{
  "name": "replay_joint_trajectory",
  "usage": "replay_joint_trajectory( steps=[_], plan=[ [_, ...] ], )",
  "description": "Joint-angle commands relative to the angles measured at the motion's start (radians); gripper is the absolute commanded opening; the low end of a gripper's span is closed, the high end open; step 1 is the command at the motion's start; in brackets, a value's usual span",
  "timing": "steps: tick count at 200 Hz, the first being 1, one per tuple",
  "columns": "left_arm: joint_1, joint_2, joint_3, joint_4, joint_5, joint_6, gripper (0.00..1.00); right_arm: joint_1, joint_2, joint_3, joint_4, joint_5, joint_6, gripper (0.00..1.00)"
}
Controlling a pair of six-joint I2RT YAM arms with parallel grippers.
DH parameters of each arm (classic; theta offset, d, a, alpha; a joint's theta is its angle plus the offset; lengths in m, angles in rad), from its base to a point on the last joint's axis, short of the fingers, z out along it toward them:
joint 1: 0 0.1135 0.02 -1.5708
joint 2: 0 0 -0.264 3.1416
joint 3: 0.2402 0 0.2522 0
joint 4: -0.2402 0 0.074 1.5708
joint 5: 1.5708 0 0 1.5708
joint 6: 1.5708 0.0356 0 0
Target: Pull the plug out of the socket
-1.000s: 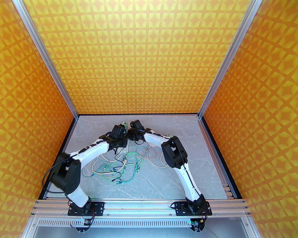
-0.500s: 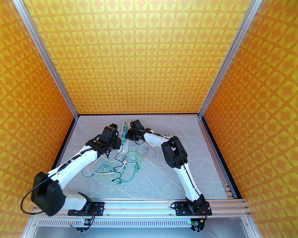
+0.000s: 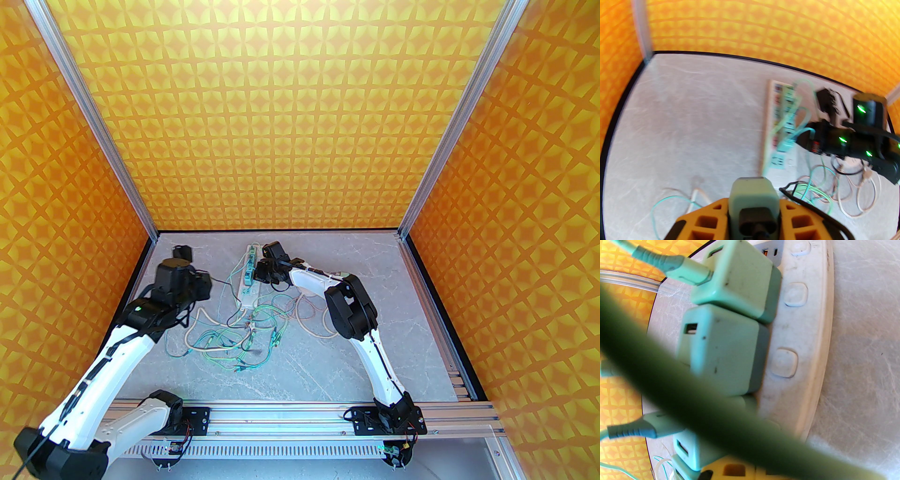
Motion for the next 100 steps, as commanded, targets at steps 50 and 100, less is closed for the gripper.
replay_joint_trajectory(
  steps=[50, 100],
  plan=[
    [0.245, 0.026, -0.054, -0.026, -0.032, -0.068, 0.12, -0.017, 0.012, -0.028, -0.154, 0.079, -0.028, 0.0],
    [0.409, 0.214, -0.054, 0.055, 0.011, -0.139, 0.1, -0.017, 0.003, -0.037, -0.143, 0.072, -0.034, 0.0]
  ],
)
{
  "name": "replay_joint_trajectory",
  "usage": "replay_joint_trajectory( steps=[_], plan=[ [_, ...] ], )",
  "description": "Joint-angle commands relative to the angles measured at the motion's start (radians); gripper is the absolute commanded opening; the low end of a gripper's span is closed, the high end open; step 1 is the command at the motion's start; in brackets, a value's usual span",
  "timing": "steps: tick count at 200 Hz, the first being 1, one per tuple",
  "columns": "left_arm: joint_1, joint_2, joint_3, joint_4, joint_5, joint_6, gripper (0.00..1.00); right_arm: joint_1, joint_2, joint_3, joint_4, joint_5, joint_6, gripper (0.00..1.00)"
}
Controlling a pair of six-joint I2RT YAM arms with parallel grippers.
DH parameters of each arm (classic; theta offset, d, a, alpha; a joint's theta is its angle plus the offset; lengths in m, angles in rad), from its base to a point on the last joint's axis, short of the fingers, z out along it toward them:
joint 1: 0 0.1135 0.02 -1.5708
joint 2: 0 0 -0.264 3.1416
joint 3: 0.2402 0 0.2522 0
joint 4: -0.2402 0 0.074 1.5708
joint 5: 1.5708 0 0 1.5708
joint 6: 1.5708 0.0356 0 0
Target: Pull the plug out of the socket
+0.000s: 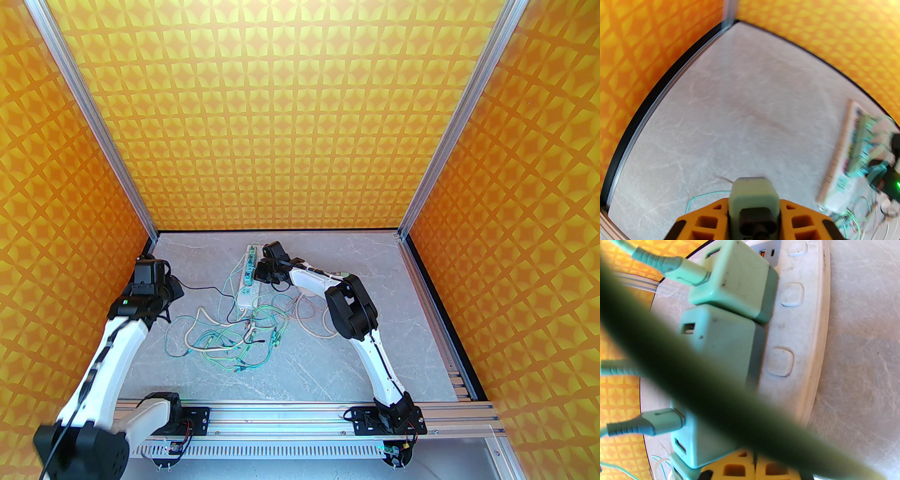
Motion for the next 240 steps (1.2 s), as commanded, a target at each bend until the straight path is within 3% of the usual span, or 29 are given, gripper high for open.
replay_joint_trajectory(
  steps=[1, 46, 65, 105, 135, 176, 225, 240],
  plan=[
    [0.078, 0.078, -0.009, 0.069, 0.024, -0.058, 0.1, -0.017, 0.008, -0.037, -0.132, 0.063, -0.027, 0.0],
    [0.104, 0.229, 0.0, 0.189, 0.031, -0.06, 0.11, -0.016, -0.013, -0.06, -0.104, 0.042, -0.032, 0.0],
    [0.103, 0.279, 0.011, 0.198, 0.031, -0.074, 0.06, -0.017, -0.016, -0.065, -0.099, 0.036, -0.033, 0.0],
    [0.139, 0.327, 0.036, 0.215, 0.013, -0.082, 0.13, -0.017, -0.023, -0.082, -0.091, 0.037, -0.036, 0.0],
    [0.156, 0.445, 0.12, 0.188, 0.013, -0.076, 0.11, -0.017, -0.023, -0.086, -0.082, 0.032, -0.032, 0.0],
    [0.157, 0.565, 0.138, 0.186, 0.05, -0.093, 0.15, -0.017, -0.026, -0.082, -0.08, 0.026, -0.032, 0.0],
    [0.155, 0.612, 0.1, 0.226, 0.09, -0.087, 0.34, -0.017, -0.032, -0.087, -0.082, 0.031, -0.04, 0.0],
    [0.155, 0.621, 0.117, 0.206, 0.092, -0.09, 0.55, -0.017, -0.037, -0.091, -0.082, 0.032, -0.043, 0.0]
  ],
)
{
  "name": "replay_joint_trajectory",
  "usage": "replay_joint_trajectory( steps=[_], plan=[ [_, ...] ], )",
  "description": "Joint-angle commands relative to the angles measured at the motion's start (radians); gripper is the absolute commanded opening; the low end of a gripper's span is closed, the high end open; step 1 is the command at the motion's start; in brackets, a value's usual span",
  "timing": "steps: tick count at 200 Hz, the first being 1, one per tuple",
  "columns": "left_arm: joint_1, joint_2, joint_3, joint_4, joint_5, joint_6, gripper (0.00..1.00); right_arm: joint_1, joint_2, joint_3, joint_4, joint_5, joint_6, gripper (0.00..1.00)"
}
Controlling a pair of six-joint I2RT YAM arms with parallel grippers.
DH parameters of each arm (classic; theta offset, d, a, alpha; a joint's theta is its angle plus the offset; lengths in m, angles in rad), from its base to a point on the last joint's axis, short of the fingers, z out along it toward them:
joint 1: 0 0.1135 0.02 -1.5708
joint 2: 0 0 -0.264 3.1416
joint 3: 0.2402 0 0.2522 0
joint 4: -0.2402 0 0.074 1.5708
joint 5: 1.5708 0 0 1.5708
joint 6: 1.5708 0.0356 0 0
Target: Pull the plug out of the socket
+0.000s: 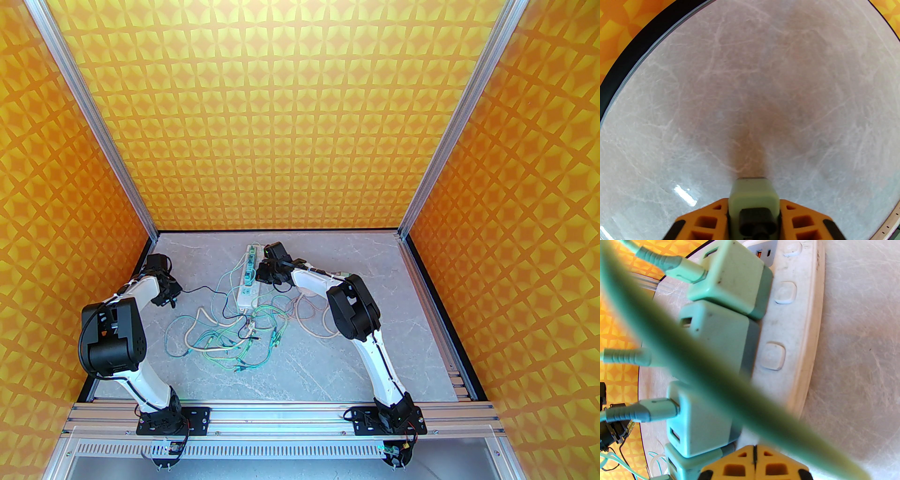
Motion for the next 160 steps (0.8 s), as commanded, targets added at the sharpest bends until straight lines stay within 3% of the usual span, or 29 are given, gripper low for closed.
replay_joint_trajectory(
  steps=[1, 14, 40, 53, 117, 160],
  plan=[
    [0.006, 0.024, 0.01, 0.0, 0.031, -0.011, 0.55, -0.012, -0.009, -0.042, -0.104, 0.034, -0.019, 0.0],
    [0.004, 0.005, 0.008, -0.007, 0.031, -0.024, 0.59, -0.012, -0.018, -0.044, -0.1, 0.028, -0.026, 0.04],
    [-0.003, -0.073, 0.004, -0.033, 0.029, -0.044, 0.81, -0.012, -0.043, -0.044, -0.099, 0.034, -0.042, 0.07],
    [-0.006, -0.115, 0.014, -0.063, 0.02, -0.053, 1.0, -0.012, -0.054, -0.042, -0.099, 0.03, -0.047, 0.07],
    [-0.011, -0.364, -0.005, -0.107, 0.02, -0.056, 0.99, -0.011, -0.074, -0.033, -0.085, 0.006, -0.048, 0.07],
    [-0.011, -0.324, 0.012, -0.119, 0.02, 0.009, 1.0, -0.012, -0.087, -0.044, -0.073, 0.003, -0.041, 0.07]
  ],
)
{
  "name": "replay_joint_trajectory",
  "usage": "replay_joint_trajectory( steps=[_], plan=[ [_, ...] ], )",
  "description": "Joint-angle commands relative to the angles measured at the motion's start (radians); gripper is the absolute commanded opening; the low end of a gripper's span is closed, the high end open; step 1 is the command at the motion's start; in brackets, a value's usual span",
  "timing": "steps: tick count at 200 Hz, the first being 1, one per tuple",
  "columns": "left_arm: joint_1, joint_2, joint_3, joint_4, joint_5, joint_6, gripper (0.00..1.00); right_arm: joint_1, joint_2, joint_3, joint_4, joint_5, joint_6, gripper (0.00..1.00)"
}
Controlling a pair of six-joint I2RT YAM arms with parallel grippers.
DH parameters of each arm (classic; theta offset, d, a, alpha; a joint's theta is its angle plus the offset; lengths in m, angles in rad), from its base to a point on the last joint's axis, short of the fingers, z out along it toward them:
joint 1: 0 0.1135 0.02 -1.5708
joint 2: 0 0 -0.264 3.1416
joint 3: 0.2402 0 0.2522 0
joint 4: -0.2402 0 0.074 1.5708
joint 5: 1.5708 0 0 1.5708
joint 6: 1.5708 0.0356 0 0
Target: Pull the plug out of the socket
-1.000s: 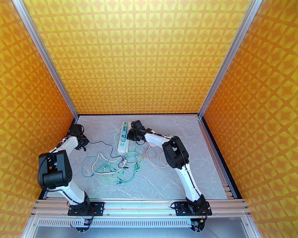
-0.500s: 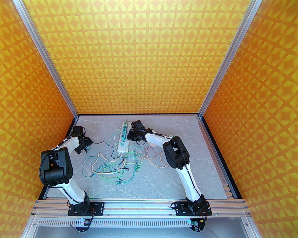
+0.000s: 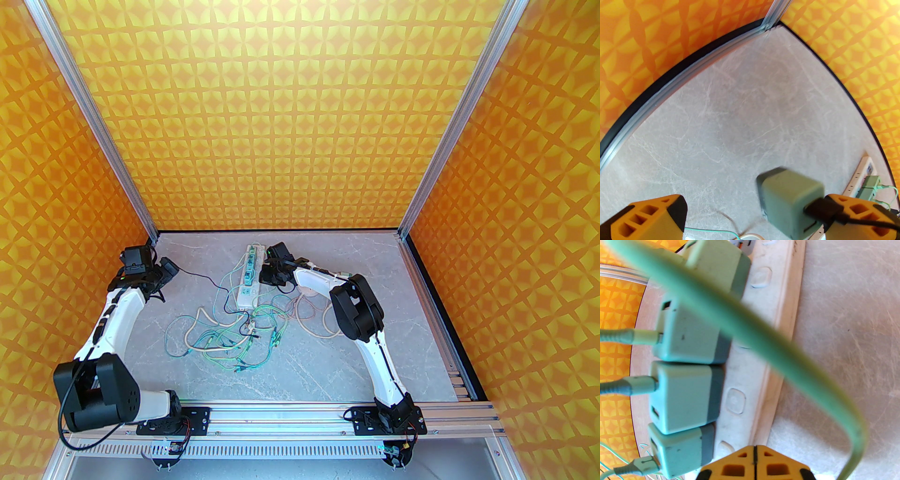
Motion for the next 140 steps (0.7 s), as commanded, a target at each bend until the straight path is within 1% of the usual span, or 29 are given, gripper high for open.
replay_joint_trajectory(
  steps=[1, 27, 71, 94, 115, 140],
  plan=[
    [-0.004, 0.057, 0.012, -0.03, 0.006, 0.048, 1.0, -0.004, -0.048, -0.016, -0.005, -0.001, -0.007, 0.07],
    [-0.004, 0.157, 0.038, -0.005, 0.01, 0.097, 0.98, -0.004, -0.061, -0.031, -0.002, -0.001, -0.008, 0.07],
    [0.0, 0.399, 0.175, -0.069, 0.01, 0.186, 0.96, -0.004, -0.094, -0.068, 0.016, -0.008, -0.013, 0.07],
    [0.002, 0.465, 0.219, -0.095, 0.011, 0.216, 0.96, -0.004, -0.11, -0.081, 0.013, -0.011, -0.02, 0.07],
    [0.002, 0.519, 0.273, -0.177, 0.01, 0.265, 0.97, -0.004, -0.124, -0.085, 0.01, -0.013, -0.028, 0.07],
    [0.001, 0.557, 0.298, -0.265, 0.01, 0.34, 0.98, -0.003, -0.131, -0.091, 0.022, -0.019, -0.027, 0.07]
  ],
)
